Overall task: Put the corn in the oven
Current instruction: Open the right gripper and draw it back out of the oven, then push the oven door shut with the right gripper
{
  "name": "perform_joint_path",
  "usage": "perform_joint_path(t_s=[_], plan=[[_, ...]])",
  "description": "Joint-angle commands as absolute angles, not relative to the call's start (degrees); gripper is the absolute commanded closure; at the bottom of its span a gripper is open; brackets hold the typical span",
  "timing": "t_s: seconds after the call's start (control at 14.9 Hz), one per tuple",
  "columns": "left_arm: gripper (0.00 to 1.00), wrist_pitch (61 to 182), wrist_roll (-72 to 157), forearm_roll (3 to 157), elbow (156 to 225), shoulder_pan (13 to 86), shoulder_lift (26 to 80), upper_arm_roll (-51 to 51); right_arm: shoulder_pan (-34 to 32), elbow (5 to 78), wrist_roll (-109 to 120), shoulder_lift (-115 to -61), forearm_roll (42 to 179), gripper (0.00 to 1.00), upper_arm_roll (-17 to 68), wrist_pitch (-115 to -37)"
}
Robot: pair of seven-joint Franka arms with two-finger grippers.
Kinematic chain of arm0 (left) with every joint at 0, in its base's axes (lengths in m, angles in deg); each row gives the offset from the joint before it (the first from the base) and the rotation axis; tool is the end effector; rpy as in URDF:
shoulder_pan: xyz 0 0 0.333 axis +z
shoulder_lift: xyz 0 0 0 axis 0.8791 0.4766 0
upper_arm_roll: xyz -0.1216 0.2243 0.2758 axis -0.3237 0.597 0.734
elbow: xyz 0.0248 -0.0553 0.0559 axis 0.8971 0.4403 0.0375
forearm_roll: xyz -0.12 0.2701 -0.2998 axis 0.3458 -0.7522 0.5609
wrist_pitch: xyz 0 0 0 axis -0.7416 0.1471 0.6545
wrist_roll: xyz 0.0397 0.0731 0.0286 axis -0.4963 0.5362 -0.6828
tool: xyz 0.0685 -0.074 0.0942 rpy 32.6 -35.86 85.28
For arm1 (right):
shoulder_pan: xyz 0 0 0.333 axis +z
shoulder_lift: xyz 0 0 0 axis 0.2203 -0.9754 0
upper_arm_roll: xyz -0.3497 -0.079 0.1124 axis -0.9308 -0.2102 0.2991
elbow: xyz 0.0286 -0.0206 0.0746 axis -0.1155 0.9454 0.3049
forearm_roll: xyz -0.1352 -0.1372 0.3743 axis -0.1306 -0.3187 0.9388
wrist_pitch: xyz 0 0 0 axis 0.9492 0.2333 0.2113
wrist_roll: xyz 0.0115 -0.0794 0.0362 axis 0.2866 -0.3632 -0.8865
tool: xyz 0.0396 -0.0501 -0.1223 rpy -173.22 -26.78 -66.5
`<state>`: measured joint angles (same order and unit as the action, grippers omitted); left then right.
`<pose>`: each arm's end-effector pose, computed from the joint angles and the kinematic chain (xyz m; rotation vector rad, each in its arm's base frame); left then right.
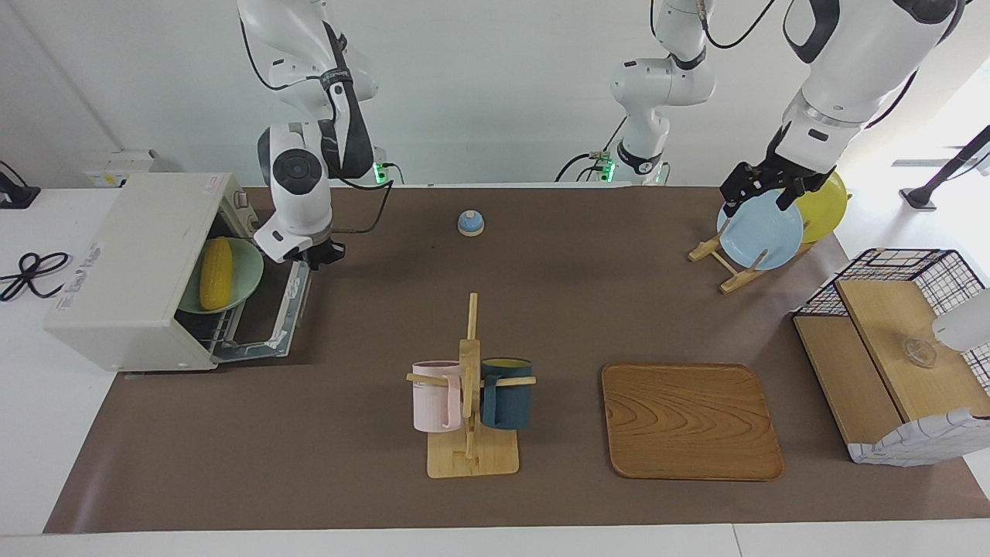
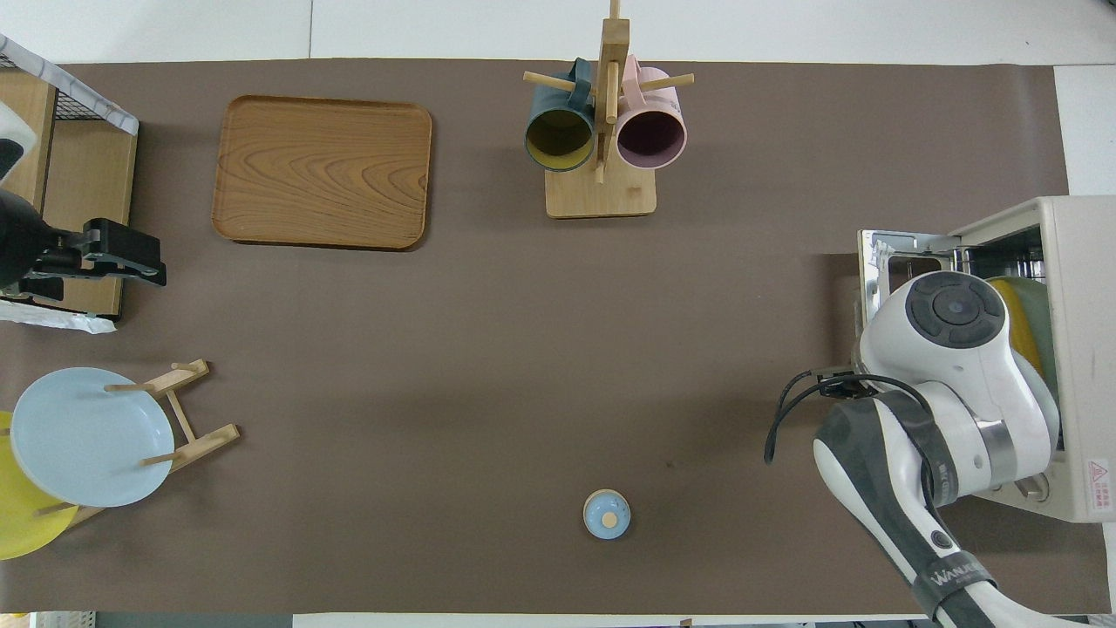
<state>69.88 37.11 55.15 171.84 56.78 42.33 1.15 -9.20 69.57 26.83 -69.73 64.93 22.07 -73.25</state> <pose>0.5678 -0.0683 0.6490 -3.1351 -0.0932 0.0938 0.4894 0.0366 0.3655 2.8603 0.0509 -0.2994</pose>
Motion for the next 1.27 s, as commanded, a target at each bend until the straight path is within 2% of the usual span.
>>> perform_joint_path(t_s=[0.0,0.2,0.47,0.6,0.74,1.07,1.2], plan=[[0.0,68.57,37.03,54.48,170.89,57.41,42.77,0.7,-11.41,62.56,22.2,-69.52,59.95,1.0,20.92,-66.19],[0.0,68.57,36.94,54.48,170.89,57.41,42.77,0.7,-14.21,58.5,15.26,-68.47,59.95,0.98,20.66,-61.6],[0.0,68.57,37.03,54.48,170.89,57.41,42.77,0.7,-20.01,58.14,5.14,-65.13,60.3,0.95,20.57,-61.41],[0.0,68.57,37.03,54.48,170.89,57.49,42.77,0.7,-20.64,57.27,4.25,-64.51,61.0,0.94,20.66,-61.15],[0.0,68.57,37.03,54.48,170.8,57.41,42.77,0.7,-20.11,52.37,4.34,-65.47,64.67,0.91,20.74,-58.01],[0.0,68.57,37.03,54.48,170.89,57.41,42.77,0.7,-19.23,36.37,4.6,-71.88,71.1,0.79,23.72,-47.71],[0.0,68.57,37.03,54.57,170.89,57.41,42.77,0.7,-17.57,34.24,4.6,-72.59,71.11,0.78,24.08,-46.3]])
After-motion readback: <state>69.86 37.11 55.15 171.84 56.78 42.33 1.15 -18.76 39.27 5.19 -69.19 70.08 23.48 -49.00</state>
